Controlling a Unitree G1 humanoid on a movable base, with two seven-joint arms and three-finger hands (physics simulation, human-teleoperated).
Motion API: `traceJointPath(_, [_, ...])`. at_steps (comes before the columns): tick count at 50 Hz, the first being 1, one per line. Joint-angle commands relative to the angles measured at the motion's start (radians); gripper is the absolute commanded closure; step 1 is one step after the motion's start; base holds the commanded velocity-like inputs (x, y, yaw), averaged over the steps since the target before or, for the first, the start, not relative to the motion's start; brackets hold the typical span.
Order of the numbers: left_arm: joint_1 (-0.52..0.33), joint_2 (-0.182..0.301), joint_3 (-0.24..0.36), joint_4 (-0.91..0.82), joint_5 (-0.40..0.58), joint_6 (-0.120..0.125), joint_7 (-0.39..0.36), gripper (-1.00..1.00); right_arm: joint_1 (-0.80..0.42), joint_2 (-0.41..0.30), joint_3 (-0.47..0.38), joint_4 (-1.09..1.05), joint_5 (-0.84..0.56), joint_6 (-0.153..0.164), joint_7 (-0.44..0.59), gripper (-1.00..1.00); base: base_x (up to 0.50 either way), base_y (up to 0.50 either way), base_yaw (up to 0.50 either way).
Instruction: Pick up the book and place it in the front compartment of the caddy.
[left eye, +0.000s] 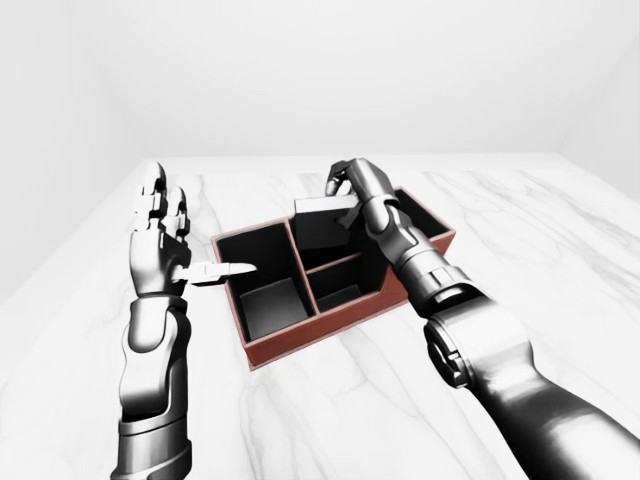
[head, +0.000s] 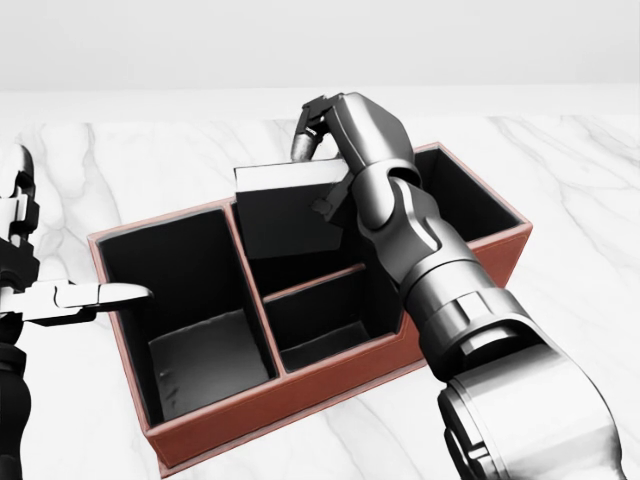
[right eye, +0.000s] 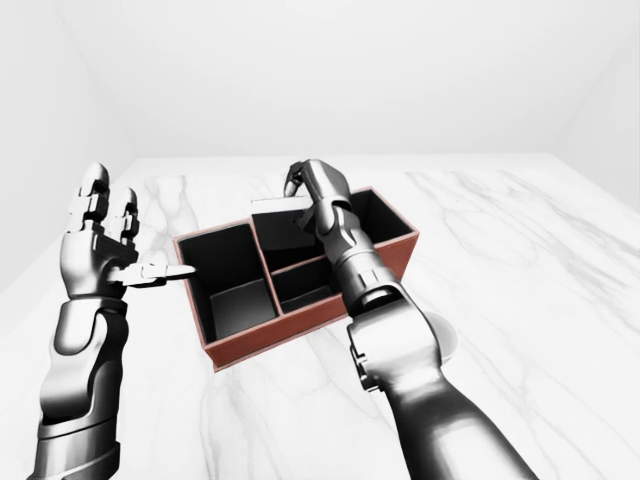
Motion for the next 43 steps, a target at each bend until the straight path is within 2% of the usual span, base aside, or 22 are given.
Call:
traceJointPath(1, [-0.001,0.003,0.001,-0.004,-0.005,0.0,0.003,-1.0,-0.01,0.002,-0.027,-0.018,-0.027,0.0,-0.003,-0.82,0.0,0.0,0.0])
traceJointPath(2, [-0.001,0.003,0.001,-0.004,-0.005,0.0,0.003,-1.0,-0.009,0.003,-0.031,-0.014,-0.022,0.0,0.004,-1.0,0.0,0.0,0.0])
traceJointPath(28, [-0.006,0.004,0.005,-0.006,-0.008,0.0,0.003,-1.0,0.011,0.003,-0.049,-0.041,0.016,0.0,0.035,-1.0,0.0,0.0,0.0])
traceJointPath(36, [-0.009,0.007,0.007,-0.011,-0.013,0.0,0.009,-1.0,0.058,0.001,-0.059,-0.155,0.096,0.0,0.07,-1.0,0.0,0.0,0.0])
traceJointPath(43, [-0.007,0.008,0.01,-0.029,-0.019,0.0,0.015,-1.0,0.137,-0.006,-0.07,-0.376,0.205,0.0,0.134,-1.0,0.0,0.0,0.0])
